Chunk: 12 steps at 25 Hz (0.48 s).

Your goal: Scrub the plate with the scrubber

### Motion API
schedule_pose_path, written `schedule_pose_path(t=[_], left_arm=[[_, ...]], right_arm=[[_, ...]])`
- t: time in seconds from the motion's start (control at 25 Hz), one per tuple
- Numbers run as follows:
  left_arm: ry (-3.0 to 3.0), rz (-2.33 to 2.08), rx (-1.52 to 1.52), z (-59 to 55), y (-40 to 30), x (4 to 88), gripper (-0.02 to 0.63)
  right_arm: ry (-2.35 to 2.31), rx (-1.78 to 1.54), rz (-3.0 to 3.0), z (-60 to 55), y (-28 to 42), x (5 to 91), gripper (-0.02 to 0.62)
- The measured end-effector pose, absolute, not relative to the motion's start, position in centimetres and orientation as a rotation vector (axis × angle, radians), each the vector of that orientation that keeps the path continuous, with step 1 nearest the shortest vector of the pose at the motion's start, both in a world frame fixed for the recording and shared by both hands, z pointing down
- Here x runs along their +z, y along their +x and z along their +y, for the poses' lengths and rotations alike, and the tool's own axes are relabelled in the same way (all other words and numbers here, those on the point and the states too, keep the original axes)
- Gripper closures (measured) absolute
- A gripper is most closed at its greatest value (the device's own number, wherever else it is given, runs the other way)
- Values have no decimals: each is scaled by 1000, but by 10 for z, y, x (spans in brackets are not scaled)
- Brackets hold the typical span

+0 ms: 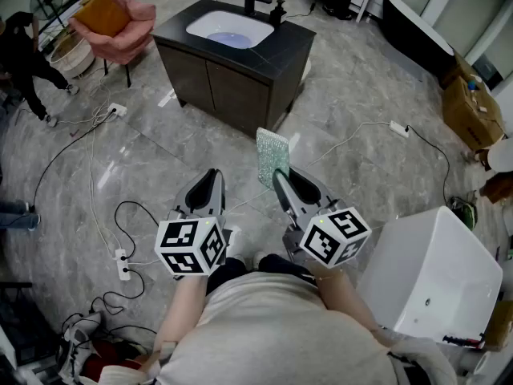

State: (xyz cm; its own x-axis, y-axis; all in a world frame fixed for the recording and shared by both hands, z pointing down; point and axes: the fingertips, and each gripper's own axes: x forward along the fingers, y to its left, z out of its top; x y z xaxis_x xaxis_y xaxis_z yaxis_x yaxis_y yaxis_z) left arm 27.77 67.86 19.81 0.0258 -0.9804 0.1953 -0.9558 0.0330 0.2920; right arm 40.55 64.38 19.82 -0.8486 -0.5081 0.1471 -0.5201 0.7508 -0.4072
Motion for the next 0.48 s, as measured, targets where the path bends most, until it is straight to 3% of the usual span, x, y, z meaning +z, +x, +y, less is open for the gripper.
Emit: schedule_pose_path(t=[0.48], left_arm=[[1975,-1942,-90,680,283,203,565]], right_arm=[[863,682,-2895,650,409,201,517]])
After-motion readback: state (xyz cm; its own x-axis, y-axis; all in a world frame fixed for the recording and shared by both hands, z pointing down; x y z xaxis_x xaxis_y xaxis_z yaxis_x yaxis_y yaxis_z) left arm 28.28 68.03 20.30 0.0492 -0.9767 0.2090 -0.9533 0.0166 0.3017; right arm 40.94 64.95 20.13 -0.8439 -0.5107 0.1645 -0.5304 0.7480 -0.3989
